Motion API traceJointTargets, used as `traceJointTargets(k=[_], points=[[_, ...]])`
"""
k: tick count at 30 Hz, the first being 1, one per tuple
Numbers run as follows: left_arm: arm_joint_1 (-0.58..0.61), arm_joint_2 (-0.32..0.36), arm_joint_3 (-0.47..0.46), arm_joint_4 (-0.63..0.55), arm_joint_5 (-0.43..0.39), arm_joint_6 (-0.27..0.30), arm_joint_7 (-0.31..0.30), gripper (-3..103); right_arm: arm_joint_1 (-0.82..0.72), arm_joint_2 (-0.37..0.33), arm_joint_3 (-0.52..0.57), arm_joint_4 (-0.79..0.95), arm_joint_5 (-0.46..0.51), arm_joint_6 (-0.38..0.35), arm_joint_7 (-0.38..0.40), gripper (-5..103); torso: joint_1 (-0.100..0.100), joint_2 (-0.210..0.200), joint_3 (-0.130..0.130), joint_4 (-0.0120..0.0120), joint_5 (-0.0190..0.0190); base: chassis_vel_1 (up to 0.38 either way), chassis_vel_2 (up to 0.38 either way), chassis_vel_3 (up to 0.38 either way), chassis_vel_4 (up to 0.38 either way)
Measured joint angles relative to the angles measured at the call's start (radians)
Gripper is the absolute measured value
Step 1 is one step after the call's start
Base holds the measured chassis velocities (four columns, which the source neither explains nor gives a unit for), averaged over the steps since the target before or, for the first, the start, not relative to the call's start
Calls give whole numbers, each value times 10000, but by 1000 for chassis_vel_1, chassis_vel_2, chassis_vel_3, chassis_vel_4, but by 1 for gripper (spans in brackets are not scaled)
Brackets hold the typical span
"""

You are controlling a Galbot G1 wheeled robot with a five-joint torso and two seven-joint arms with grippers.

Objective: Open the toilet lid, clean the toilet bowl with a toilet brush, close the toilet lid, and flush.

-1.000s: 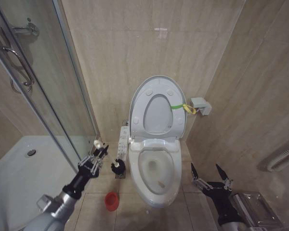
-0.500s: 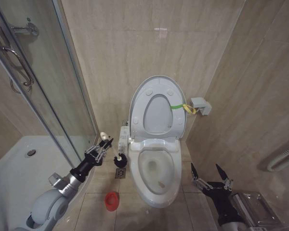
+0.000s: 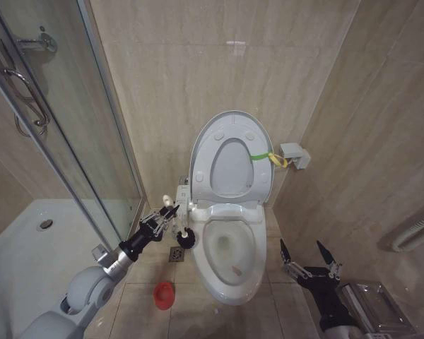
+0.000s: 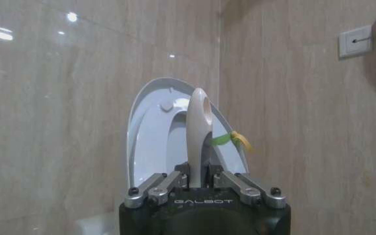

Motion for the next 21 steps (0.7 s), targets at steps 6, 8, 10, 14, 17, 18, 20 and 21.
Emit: traceJointTargets(k=[6,8,10,14,17,18,20,21], points=[[-1177,-74,1077,737,-107,-72,166,17,0,0,0,0,0,0,0,100,0,0,0,-2,0,0,0,0,0],[-1549,-162,1467,1010,-124,-95,210,17,0,-1,0,0,0,0,0,100,0,0,0,-2,0,0,0,0,0],[-1694,-210,1632,1128,-126,-103,226,17,0,0,0,0,0,0,0,100,0,0,0,-1,0,0,0,0,0],[-2089,-376,2057,1475,-130,-133,286,17,0,-1,0,0,1,0,0,100,-1,0,0,-1,0,0,0,0,0],[-2486,-532,2448,1876,-155,-197,376,17,0,0,0,0,0,0,0,100,-1,0,0,-1,1,0,0,0,0],[-2486,-532,2448,1876,-155,-197,376,17,0,0,0,0,0,0,0,100,-1,0,0,-1,1,0,0,0,0],[-2823,-676,2764,2259,-164,-279,441,17,0,-1,0,0,0,0,0,100,-1,0,0,-2,1,0,0,0,0],[-2952,-733,2889,2401,-166,-306,468,17,0,0,0,0,0,0,0,100,-1,0,0,-1,1,0,0,0,0]])
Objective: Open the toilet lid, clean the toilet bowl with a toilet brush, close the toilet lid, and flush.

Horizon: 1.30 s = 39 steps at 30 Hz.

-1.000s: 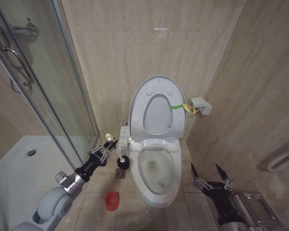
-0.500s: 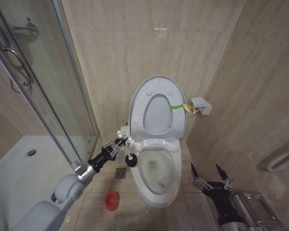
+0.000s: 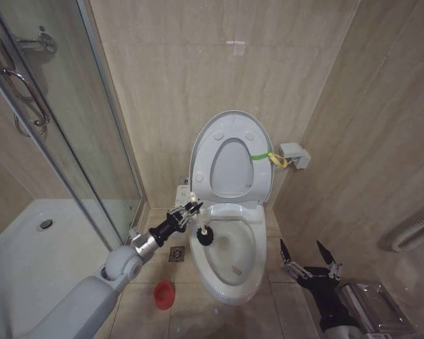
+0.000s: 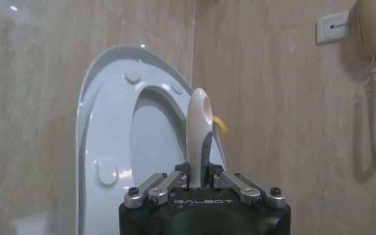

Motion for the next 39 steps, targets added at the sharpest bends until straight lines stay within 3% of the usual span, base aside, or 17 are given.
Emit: traceJointTargets(k=[14,21,39], points=[[-1742,-1182,1697,2293,-249,-405,259,17,0,-1,0,0,0,0,-1,100,1,0,0,-1,0,0,0,0,0],[-1986,-1806,2588,3037,-302,-465,259,17,0,0,0,-1,0,0,0,100,1,0,0,-2,0,0,0,0,0],[-1495,-1807,3249,2876,-853,-215,209,17,0,0,0,0,0,0,0,100,0,1,-2,-1,-1,0,0,0,0]])
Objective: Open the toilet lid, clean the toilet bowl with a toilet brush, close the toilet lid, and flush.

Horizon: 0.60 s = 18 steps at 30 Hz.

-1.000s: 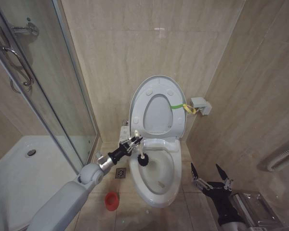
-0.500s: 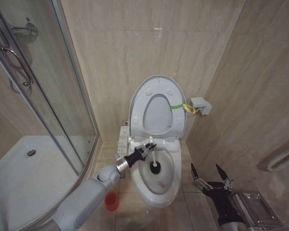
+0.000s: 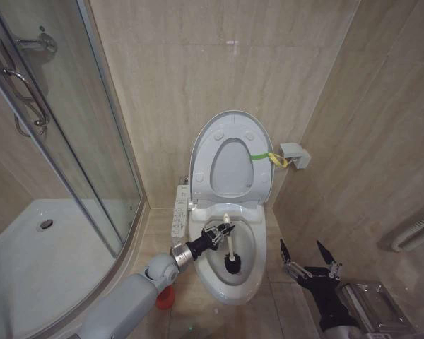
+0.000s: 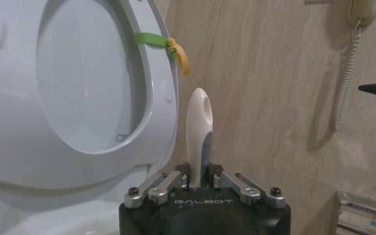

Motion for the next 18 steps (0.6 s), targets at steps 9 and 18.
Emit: traceJointTargets(k=[9,18], points=[[151,-391,289,380,-32,76,-61,17,0,0,0,0,0,0,0,100,0,0,0,-1,0,0,0,0,0],[423,-357,354,720,354,120,-117,17,0,0,0,0,0,0,0,100,0,1,0,2,-1,0,0,0,0]])
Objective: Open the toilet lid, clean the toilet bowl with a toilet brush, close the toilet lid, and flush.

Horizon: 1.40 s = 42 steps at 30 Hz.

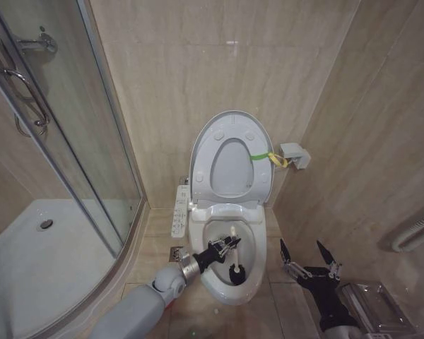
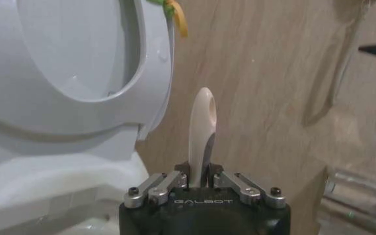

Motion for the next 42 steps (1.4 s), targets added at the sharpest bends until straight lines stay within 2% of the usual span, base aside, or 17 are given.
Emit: traceJointTargets(k=[6,11,15,16,18,20,25,30,32,33,36,42], points=[[-64,-209,-220,900,929,-564,152,17,0,0,0,0,0,0,-1,100,-1,1,-1,-2,-1,0,0,0,0],[-23,-125,-469,954,1134,-690,178,17,0,1,0,0,0,0,0,100,0,-1,3,-5,-2,0,0,0,0],[411,797,-580,-597,994,-350,47,17,0,0,1,0,0,0,2,100,1,-2,3,-6,-2,0,0,0,0],[411,797,-580,-597,994,-350,47,17,0,0,1,0,0,0,2,100,1,-2,3,-6,-2,0,0,0,0],[784,1405,-671,-1624,822,-140,-101,17,0,0,-2,-1,0,0,-6,100,0,-1,2,2,4,0,0,0,0],[1169,2069,-799,-2555,585,112,-202,17,0,2,0,1,1,0,1,100,0,-1,2,-2,-1,0,0,0,0],[1535,2675,-1018,-3357,254,372,-246,17,0,1,0,0,0,0,0,100,0,-1,2,0,0,0,0,0,0],[1237,2322,-765,-2888,-23,426,-230,17,0,0,0,1,0,1,0,100,0,-2,2,-1,0,0,0,0,0],[850,1828,-484,-2256,-158,434,-181,17,0,0,0,0,0,0,-1,100,0,-1,1,-5,1,0,0,0,0],[850,1828,-484,-2256,-158,434,-181,17,0,0,0,0,0,0,-1,100,0,-1,1,-5,1,0,0,0,0],[265,834,-84,-982,-219,386,8,17,0,0,0,0,0,0,0,100,1,-2,2,-4,1,0,0,0,0],[-38,80,291,16,-285,314,163,18,0,0,0,0,0,0,0,100,0,-1,0,-1,3,0,0,0,0]])
